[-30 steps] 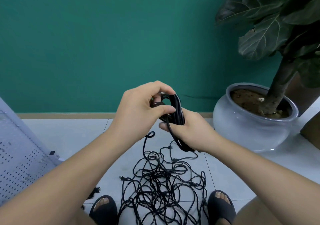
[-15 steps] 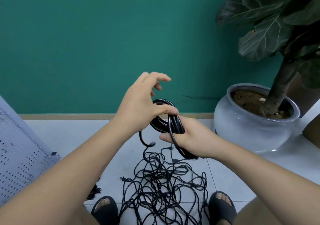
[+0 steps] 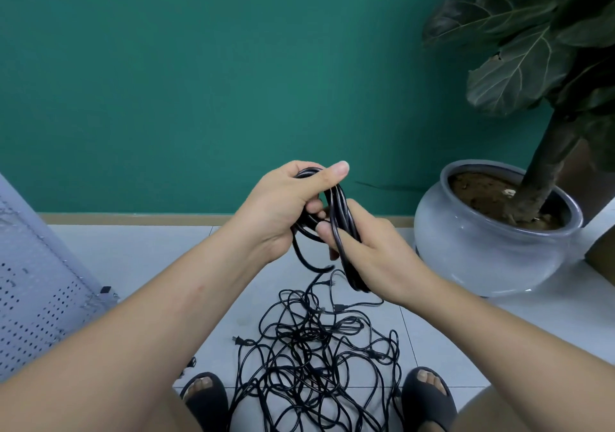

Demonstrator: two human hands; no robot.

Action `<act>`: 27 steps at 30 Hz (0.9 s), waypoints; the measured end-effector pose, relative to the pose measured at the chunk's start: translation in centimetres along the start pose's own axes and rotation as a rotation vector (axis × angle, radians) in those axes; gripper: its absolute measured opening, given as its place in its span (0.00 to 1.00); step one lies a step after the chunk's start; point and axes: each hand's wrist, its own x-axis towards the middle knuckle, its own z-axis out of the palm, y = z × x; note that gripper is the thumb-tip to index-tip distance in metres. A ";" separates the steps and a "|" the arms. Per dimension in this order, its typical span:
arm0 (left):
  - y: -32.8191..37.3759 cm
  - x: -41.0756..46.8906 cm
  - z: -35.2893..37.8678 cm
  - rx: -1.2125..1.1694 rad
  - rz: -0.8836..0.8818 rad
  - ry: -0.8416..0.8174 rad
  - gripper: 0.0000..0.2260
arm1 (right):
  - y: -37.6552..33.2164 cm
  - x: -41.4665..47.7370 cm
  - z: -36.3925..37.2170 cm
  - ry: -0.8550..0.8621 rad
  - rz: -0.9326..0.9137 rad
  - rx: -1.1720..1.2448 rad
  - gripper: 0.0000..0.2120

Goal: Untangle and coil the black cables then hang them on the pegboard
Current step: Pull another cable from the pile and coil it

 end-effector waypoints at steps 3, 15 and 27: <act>0.1 0.1 0.5 -0.016 0.073 0.049 0.15 | -0.6 -0.4 0.9 0.093 -0.038 0.092 0.09; -0.4 0.8 1.0 0.131 0.093 0.078 0.11 | -1.7 0.6 -0.1 -0.264 0.145 0.158 0.07; 0.0 0.6 1.8 0.152 0.190 -0.040 0.12 | -1.1 0.6 -1.5 -0.445 0.139 0.403 0.15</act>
